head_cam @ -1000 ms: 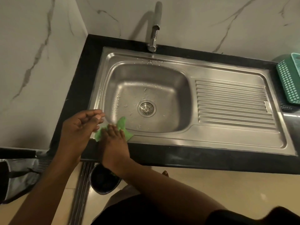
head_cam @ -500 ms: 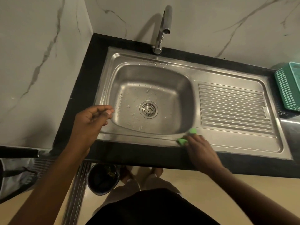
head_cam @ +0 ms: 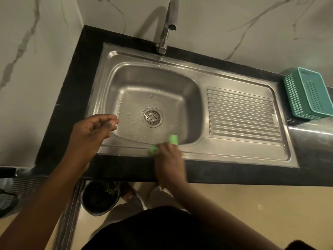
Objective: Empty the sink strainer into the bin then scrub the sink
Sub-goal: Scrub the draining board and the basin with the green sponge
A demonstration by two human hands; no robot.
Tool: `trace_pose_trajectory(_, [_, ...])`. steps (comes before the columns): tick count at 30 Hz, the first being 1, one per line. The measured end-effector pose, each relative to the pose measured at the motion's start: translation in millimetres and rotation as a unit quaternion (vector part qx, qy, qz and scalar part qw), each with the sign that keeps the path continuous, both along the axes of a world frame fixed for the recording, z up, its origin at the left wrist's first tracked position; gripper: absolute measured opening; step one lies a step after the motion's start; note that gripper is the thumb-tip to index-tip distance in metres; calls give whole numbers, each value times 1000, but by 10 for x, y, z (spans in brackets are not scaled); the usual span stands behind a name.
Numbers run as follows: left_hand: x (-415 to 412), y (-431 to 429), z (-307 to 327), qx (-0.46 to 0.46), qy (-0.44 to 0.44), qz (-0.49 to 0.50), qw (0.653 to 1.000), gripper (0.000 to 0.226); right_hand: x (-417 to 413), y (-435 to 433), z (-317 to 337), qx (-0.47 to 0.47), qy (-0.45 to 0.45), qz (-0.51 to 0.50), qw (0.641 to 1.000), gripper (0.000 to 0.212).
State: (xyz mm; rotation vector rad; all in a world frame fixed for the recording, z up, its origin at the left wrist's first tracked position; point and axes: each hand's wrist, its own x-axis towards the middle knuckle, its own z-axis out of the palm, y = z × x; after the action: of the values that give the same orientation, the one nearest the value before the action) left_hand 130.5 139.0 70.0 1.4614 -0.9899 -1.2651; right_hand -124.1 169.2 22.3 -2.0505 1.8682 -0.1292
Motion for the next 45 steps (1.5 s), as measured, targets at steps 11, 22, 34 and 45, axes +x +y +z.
trace_pose_trajectory(11, [-50, -180, 68, -7, -13, 19, 1000, 17, 423, -243, -40, -9, -70, 240, 968, 34])
trace_pose_trajectory(22, [274, -124, 174, -3, -27, 131, 991, 24, -1479, -254, 72, -10, -8, 152, 988, 27])
trace_pose_trajectory(34, [555, 190, 221, 49, -25, 251, 966, 17, 1324, -674, 0, 45, -108, 426, 897, 45])
trace_pose_trajectory(45, [499, 173, 198, 87, -15, 256, 963, 16, 1766, -1699, -90, 31, -237, 216, 947, 23])
